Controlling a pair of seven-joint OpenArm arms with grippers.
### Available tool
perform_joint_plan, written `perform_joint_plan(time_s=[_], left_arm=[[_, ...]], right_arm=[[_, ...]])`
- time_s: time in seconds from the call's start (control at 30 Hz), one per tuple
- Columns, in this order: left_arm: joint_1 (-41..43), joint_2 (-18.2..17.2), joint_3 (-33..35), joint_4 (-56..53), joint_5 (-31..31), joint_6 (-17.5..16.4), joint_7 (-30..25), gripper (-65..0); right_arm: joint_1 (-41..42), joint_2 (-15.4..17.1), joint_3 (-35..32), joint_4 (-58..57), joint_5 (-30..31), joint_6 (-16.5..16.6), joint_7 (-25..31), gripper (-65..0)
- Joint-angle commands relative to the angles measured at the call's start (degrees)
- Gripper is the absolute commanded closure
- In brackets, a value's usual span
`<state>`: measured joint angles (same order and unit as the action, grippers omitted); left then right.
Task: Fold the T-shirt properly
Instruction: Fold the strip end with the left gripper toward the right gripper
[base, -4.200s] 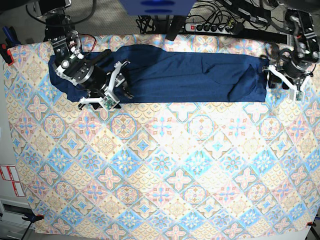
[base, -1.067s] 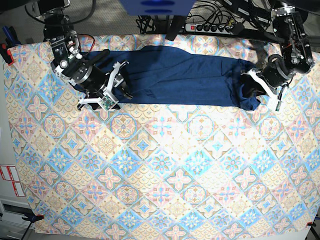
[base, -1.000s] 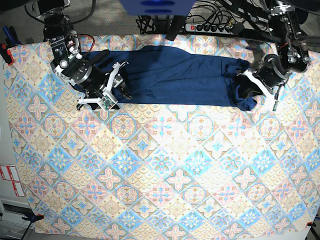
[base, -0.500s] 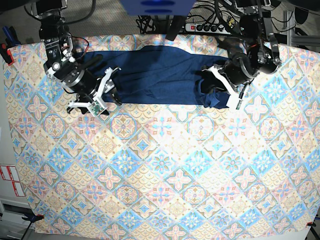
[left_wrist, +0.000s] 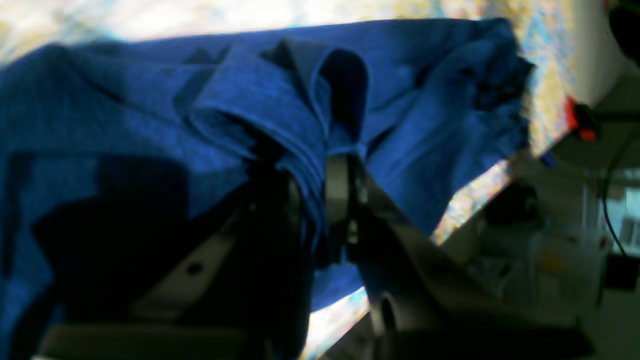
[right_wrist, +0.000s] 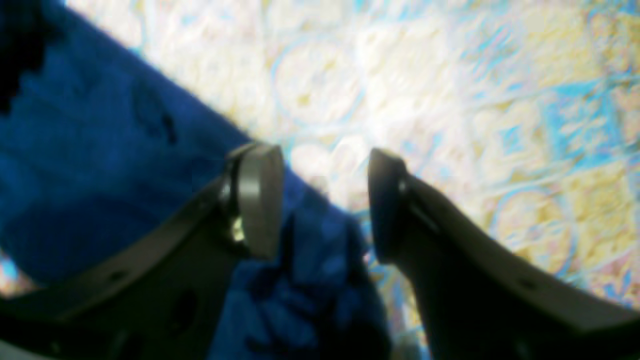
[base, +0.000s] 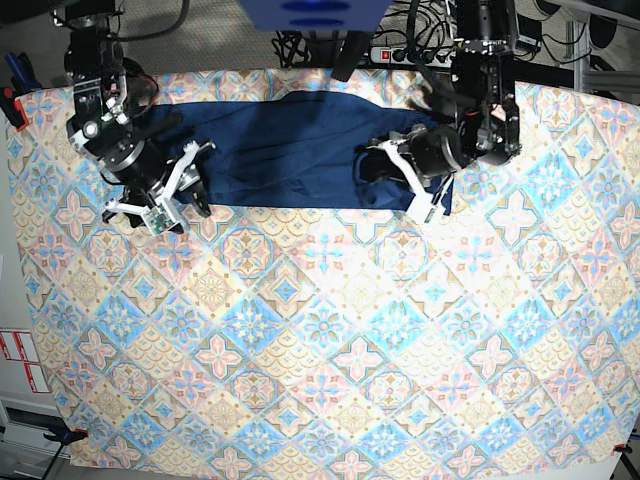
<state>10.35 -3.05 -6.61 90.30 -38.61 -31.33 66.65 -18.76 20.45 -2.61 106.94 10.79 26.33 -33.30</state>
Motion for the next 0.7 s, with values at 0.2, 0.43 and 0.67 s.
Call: perform_joint_plan(time_s=[0.2,0.43,0.67], left_arm=[[-1.2,-0.4,4.6,0.8,-1.1,-0.3,-2.3,-7.3],[1.6,-3.8,4.9,3.4,-1.8,-0.3,-2.5,-31.5],[6.5,-8.5,-1.5,9.2,-4.3,-0.3,-2.6,-35.5]], right_arm=[[0.1,0.6,0.5,1.2,0.6,-0.1,1.1,-26.3],[0.3,0.6,0.5,1.2,0.6,-0.1,1.1,-26.3],[0.3,0.6,1.5,1.2,0.6,-0.1,1.1,-26.3]])
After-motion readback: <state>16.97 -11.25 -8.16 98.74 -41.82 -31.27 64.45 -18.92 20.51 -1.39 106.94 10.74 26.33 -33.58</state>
